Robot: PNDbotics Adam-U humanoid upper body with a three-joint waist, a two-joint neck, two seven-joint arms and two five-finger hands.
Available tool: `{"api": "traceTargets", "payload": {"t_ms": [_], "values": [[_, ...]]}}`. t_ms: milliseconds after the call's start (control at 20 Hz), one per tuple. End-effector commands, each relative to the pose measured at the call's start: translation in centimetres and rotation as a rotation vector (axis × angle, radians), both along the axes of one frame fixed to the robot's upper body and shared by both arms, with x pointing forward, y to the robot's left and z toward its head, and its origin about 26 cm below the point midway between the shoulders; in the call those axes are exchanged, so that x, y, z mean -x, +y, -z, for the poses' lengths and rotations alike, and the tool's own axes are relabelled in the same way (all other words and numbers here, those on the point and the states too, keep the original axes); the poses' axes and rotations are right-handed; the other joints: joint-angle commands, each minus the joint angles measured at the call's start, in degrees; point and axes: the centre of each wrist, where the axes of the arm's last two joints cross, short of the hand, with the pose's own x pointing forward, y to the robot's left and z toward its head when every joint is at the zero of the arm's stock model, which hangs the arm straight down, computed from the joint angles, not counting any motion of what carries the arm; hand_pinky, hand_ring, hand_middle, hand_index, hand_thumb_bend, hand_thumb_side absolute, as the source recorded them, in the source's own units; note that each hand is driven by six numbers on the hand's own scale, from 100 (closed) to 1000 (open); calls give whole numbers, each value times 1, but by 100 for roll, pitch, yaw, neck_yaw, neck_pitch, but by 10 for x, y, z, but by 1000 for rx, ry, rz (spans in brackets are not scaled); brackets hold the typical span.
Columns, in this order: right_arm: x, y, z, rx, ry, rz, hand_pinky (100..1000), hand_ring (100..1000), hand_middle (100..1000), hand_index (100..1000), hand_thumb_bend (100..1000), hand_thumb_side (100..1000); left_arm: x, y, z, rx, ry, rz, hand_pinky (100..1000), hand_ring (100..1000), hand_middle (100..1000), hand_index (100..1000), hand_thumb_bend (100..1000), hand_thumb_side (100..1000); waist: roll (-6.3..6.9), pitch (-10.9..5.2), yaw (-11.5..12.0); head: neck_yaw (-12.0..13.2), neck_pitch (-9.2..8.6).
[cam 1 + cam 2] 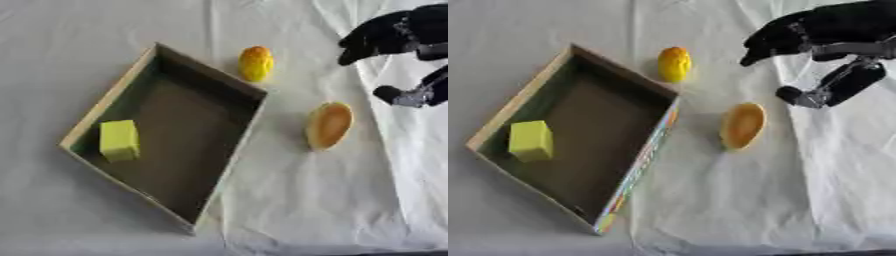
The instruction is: Pick up objects on the table and place them in the box.
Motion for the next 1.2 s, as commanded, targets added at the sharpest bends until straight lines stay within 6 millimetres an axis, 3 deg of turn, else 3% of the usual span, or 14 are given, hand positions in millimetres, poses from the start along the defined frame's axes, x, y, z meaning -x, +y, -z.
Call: {"api": "traceTargets", "payload": {"t_ms": [50,300,500,750,850,1200], "values": [[-1,-1,-3,44,-21,17,961,952,832,965,100,294,1,-1,-7,-16,-15,13,853,749,730,832,100,592,9,-79,9,-6,21],[-7,-1,10,46,-12,43,968,951,829,979,100,256,1,-2,-7,-15,-12,21,854,749,730,832,100,592,19,-72,25,-9,25],[-11,1,19,46,-21,47,970,951,834,993,100,350,0,-2,-7,-15,-12,26,854,749,729,832,100,592,27,-62,28,12,29],[-15,2,30,47,-29,50,970,950,833,992,100,303,0,-3,-7,-14,-10,32,854,748,729,832,100,592,36,-56,35,5,11],[-16,4,34,60,-35,50,970,950,833,994,100,269,0,-3,-7,-14,-10,34,854,748,729,833,100,592,38,-56,38,-60,-16],[-20,5,47,93,-35,70,974,953,838,998,100,288,-1,-4,-7,-13,-8,41,855,748,729,832,100,593,25,-49,42,-369,-115]]}}
